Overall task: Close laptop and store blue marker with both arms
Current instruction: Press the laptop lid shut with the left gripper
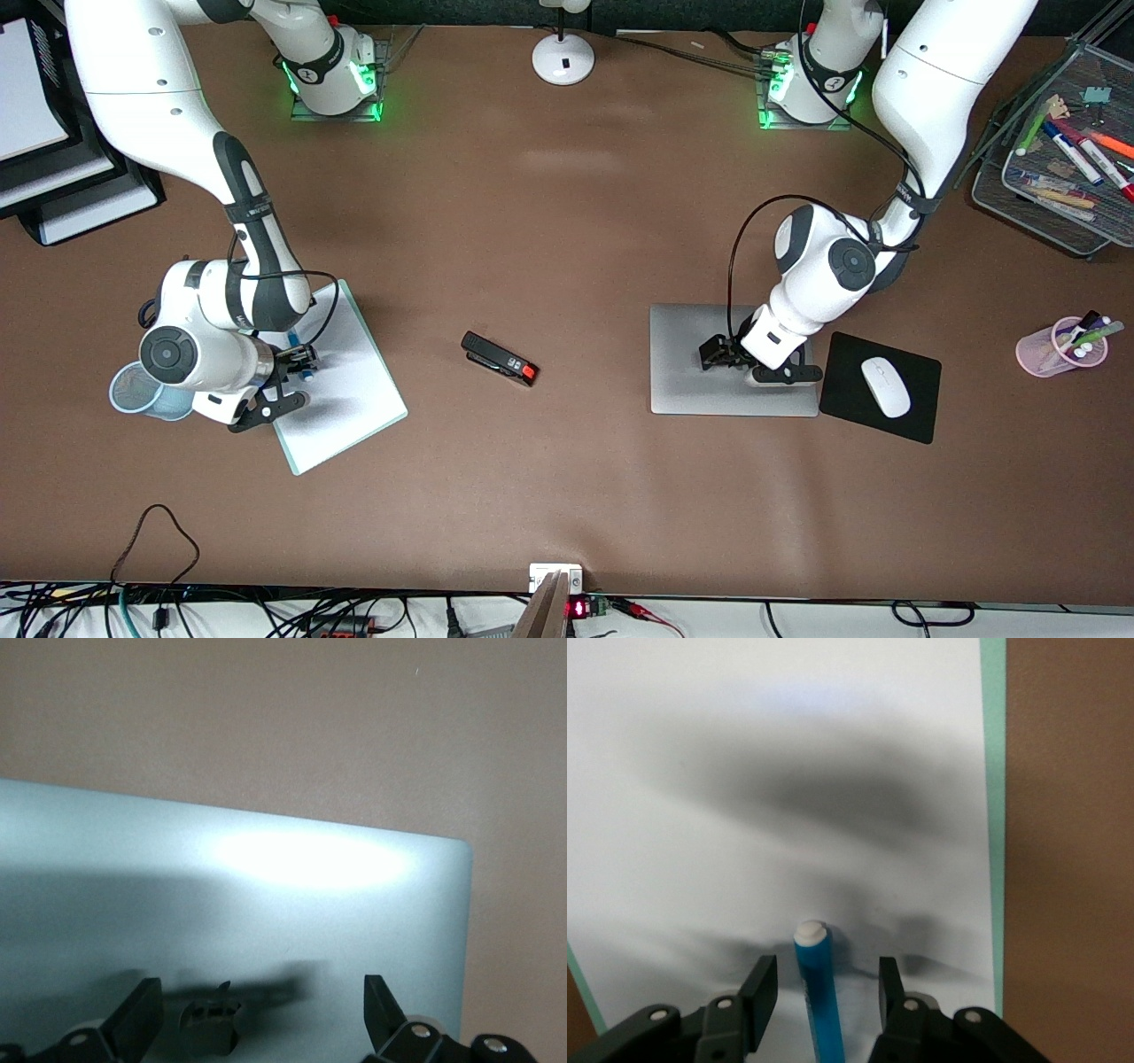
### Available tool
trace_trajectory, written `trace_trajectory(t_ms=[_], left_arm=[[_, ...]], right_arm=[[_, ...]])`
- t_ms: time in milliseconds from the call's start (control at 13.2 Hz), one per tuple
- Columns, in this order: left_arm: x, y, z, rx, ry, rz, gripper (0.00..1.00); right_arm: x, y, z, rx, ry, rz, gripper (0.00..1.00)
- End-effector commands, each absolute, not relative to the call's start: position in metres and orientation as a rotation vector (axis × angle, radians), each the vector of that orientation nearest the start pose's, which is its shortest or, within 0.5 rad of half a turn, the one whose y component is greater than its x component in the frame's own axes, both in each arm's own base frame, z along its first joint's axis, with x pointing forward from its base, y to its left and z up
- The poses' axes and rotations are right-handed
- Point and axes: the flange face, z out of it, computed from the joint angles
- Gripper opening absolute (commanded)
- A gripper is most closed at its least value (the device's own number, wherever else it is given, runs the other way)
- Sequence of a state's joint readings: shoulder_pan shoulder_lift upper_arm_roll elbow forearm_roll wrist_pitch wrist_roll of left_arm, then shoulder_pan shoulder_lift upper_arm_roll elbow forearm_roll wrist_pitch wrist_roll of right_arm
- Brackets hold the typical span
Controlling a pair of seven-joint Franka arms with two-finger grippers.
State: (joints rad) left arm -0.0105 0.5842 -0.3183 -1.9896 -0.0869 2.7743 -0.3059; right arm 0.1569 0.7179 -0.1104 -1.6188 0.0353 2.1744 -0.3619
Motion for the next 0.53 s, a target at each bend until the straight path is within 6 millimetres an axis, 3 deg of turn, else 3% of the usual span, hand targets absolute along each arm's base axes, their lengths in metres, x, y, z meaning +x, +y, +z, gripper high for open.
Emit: trace_trajectory(t_ms=[0,456], left_arm=[[0.613,-0.187,0.221,-3.387,-0.202,-0.297,1.0],[0.642,-0.164,0.29,-3.338,-0.175,-0.239,1.0]], right_arm=[[0.672,0.039,0.191,-3.065,-0.647,0.262,0.53],[0.672,0.04,0.191,-3.065,-0.644,0.262,0.47]])
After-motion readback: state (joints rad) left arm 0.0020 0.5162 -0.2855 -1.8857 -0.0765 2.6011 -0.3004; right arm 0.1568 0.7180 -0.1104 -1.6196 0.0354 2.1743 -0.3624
